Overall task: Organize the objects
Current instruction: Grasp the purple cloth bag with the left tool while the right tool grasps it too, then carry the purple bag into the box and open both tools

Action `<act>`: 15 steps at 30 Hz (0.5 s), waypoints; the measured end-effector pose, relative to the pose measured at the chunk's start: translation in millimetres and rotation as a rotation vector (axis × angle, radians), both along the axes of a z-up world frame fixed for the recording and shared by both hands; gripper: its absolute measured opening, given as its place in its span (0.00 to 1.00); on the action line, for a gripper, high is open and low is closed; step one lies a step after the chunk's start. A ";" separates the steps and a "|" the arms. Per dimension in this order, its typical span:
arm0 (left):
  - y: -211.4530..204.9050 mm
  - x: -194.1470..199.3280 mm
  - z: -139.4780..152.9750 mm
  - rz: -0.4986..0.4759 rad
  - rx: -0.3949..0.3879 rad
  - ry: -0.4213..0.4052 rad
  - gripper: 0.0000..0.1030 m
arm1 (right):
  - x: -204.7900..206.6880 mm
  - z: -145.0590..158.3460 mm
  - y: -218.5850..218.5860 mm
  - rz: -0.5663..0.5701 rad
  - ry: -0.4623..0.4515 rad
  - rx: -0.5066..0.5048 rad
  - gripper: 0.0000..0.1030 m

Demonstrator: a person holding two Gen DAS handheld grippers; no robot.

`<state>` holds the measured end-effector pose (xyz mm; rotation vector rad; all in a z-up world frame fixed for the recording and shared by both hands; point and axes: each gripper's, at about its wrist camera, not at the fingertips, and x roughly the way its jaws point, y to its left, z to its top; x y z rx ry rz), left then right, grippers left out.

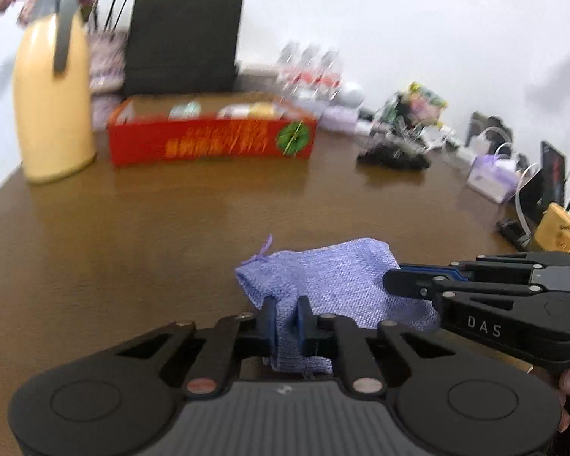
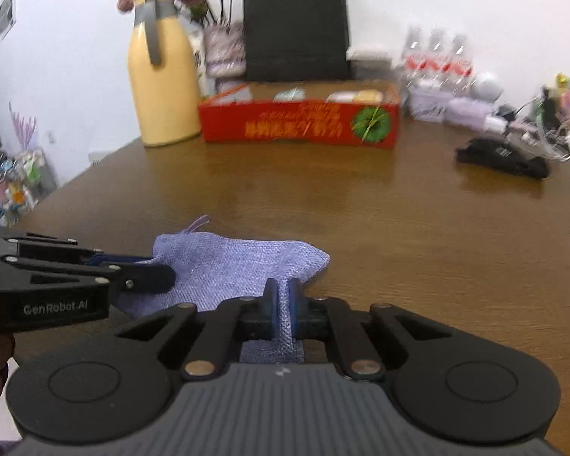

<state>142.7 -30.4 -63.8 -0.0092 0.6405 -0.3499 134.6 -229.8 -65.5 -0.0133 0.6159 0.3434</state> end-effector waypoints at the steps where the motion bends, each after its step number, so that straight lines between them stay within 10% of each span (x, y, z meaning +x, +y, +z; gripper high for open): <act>1: 0.9 4.8 9.3 -0.009 -0.014 -0.020 0.09 | -0.8 5.7 -2.8 -0.007 -0.020 0.008 0.07; 9: 6.3 142.4 93.9 -0.043 -0.071 -0.152 0.09 | 101.6 90.2 -9.4 0.004 -0.233 0.017 0.07; 15: 0.3 305.6 100.1 0.039 0.006 -0.013 0.09 | 265.8 129.2 18.2 0.056 -0.171 -0.082 0.07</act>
